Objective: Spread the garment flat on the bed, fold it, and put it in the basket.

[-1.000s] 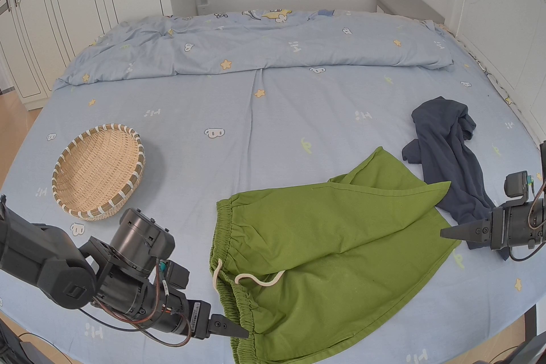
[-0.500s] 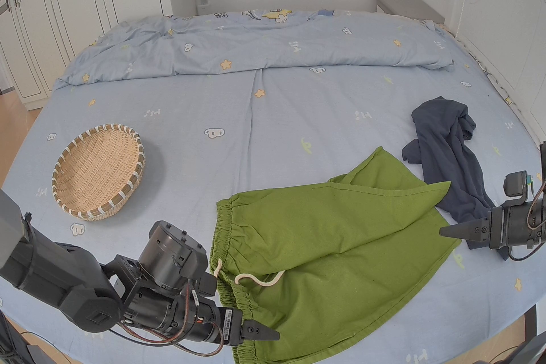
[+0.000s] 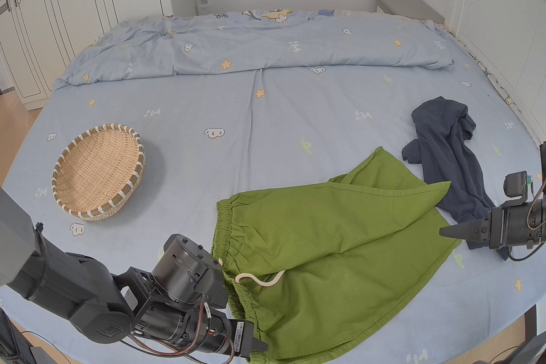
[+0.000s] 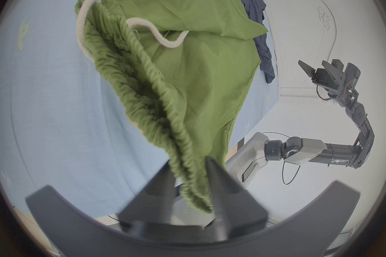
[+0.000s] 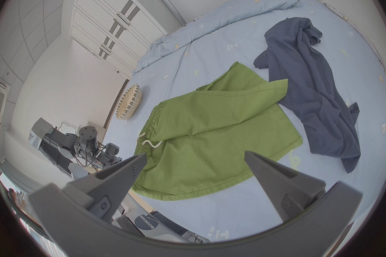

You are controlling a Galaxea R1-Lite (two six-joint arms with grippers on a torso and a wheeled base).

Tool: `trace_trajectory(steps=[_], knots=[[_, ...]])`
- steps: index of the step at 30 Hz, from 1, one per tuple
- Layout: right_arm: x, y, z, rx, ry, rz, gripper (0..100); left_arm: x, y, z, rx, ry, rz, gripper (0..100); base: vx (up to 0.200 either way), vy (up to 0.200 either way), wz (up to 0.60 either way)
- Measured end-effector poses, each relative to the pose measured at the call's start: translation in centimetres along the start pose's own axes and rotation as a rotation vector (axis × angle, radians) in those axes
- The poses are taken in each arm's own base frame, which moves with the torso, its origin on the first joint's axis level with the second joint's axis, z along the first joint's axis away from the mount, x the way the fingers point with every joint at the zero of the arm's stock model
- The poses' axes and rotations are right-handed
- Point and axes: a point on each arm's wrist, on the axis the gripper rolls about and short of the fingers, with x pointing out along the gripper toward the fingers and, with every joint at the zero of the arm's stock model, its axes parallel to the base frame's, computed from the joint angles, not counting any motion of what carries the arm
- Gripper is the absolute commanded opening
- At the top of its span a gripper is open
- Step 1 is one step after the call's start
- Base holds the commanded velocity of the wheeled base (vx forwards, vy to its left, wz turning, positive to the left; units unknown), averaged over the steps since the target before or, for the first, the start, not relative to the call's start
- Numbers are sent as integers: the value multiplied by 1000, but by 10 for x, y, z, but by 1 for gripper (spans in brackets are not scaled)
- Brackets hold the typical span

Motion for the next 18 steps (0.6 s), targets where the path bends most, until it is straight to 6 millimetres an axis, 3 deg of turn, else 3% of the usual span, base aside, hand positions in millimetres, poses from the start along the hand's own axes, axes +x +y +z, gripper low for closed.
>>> trace_trajectory(steps=[12,18], knots=[[-1,-1,0,4,-3,-2,100,5,9,1,-25,2,19,0,0,0,0],[2,-10,2,34,7,9,100,-21,28,14,-107,-87,12,0,0,0,0]])
